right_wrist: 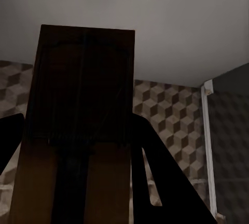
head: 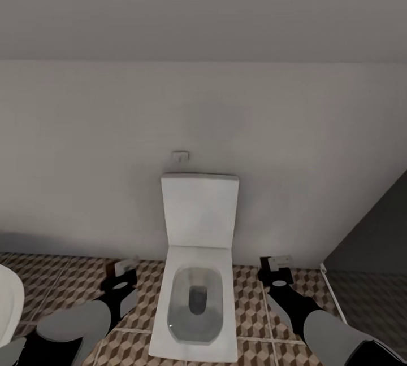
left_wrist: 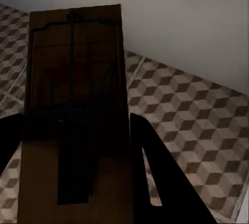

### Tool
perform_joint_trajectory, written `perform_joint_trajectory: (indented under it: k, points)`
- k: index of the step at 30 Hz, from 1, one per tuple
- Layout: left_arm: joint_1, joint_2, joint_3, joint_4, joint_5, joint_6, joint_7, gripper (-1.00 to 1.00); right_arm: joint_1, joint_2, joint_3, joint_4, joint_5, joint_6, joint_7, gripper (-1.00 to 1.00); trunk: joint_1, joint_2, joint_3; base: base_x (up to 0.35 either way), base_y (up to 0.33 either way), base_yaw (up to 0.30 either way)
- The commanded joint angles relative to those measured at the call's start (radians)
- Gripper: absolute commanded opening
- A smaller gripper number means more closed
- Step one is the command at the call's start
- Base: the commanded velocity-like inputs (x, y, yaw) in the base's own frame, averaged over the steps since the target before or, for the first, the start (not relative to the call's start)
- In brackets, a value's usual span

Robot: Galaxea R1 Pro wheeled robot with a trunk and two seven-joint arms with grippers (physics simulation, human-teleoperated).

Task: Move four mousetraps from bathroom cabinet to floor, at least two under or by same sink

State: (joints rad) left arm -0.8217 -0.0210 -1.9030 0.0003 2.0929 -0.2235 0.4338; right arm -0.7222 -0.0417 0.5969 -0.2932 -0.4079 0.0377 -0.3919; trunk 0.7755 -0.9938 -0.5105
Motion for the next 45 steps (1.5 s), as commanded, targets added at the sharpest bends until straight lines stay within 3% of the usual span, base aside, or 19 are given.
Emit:
perform_joint_trajectory:
  k: [1, 7, 12, 23, 32, 40, 45]
  points:
    - [-0.001, -0.003, -0.009, -0.002, 0.005, 0.012, 0.022, -1.0, 0.0, -0.001, 0.008, 0.001, -0.01, 0.005, -0.007, -1.0, 0.004, -0.008, -0.004, 0.0, 0.0, 0.0]
    - [-0.001, 0.0, -0.011, -0.003, 0.003, 0.159, 0.057, -1.0, 0.0, -0.001, 0.007, 0.023, -0.009, 0.008, -0.004, -1.0, 0.027, -0.05, -0.023, 0.0, 0.0, 0.0]
    - [-0.001, 0.002, -0.014, -0.004, 0.001, 0.207, 0.055, -1.0, 0.001, -0.001, 0.008, 0.026, -0.006, -0.001, -0.003, -1.0, 0.046, -0.085, -0.038, 0.0, 0.0, -0.052]
    - [-0.001, 0.008, -0.021, 0.006, -0.002, 0.21, -0.015, -1.0, 0.004, -0.001, 0.009, 0.026, -0.006, -0.002, -0.001, -1.0, 0.088, -0.162, -0.066, 0.0, 0.0, -0.147]
    - [-0.001, 0.027, -0.077, 0.009, -0.002, 0.205, -0.024, -1.0, 0.006, 0.001, 0.01, 0.026, -0.002, -0.002, -0.001, -1.0, 0.123, -0.225, -0.094, 0.0, 0.0, -0.007]
    - [-0.001, 0.032, -0.088, 0.01, -0.002, 0.179, -0.024, -1.0, 0.007, 0.002, 0.011, 0.027, -0.004, -0.002, -0.001, -1.0, 0.153, -0.281, -0.119, 0.0, 0.0, 0.0]
    - [-0.001, 0.062, -0.088, 0.009, -0.002, 0.174, -0.024, -1.0, 0.011, 0.014, 0.011, 0.04, -0.008, 0.003, -0.002, -1.0, 0.173, -0.316, -0.135, 0.0, 0.0, 0.0]
